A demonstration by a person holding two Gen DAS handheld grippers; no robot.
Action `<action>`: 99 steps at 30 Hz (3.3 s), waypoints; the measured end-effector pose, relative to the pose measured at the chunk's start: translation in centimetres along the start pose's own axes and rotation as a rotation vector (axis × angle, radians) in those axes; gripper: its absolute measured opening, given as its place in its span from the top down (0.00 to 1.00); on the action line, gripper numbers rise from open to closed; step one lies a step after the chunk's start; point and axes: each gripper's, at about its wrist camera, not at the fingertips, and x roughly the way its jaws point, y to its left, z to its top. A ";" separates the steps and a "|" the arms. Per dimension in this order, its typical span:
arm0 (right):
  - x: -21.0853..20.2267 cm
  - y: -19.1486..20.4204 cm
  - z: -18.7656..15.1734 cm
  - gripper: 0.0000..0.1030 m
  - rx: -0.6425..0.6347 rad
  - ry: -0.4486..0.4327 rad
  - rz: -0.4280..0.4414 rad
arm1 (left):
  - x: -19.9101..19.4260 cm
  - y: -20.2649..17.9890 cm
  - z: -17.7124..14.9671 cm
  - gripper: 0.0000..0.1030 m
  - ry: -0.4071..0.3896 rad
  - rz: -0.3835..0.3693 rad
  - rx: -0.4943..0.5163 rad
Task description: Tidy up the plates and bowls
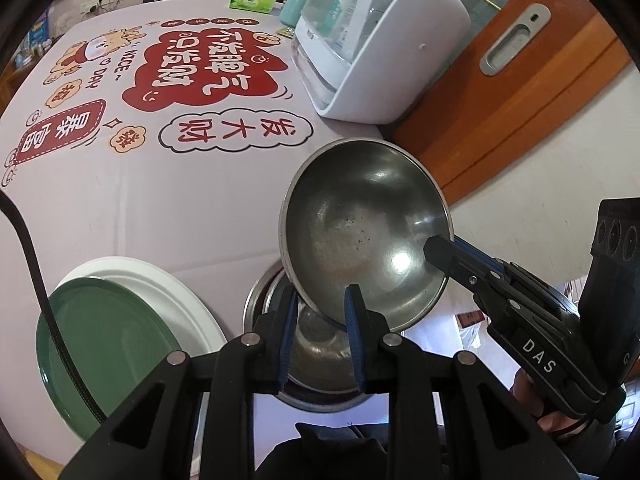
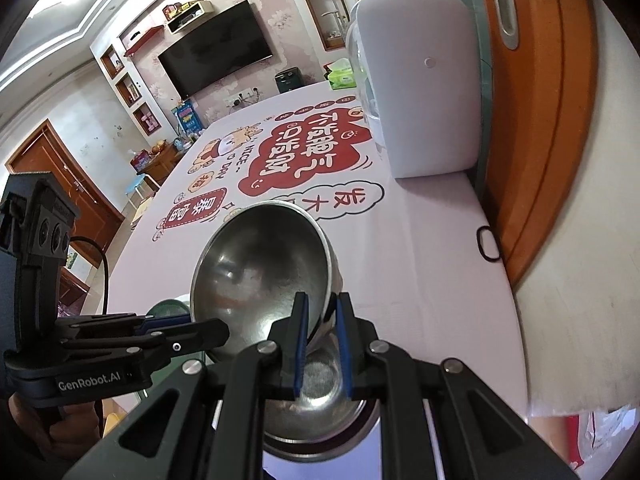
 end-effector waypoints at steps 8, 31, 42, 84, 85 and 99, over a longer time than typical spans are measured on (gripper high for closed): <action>-0.6 -0.1 -1.9 0.87 0.025 0.041 -0.027 | 0.4 -0.4 -1.6 0.79 0.043 -0.016 0.008; 1.3 -0.3 -5.0 0.83 0.013 0.228 -0.067 | 2.5 -0.2 -4.2 0.78 0.163 0.011 -0.032; 1.4 -0.6 -5.7 0.77 0.040 0.252 -0.039 | 2.0 -0.4 -4.2 0.76 0.158 0.038 -0.018; 2.4 -8.0 -9.8 0.56 0.676 0.235 0.141 | 3.2 1.9 0.4 0.49 0.194 0.008 0.043; 2.4 -8.0 -9.9 0.56 0.685 0.237 0.144 | 3.6 1.9 0.5 0.49 0.204 0.002 0.045; 3.8 -8.1 -10.5 0.56 0.741 0.282 0.144 | 7.2 1.9 2.1 0.50 0.286 -0.054 0.093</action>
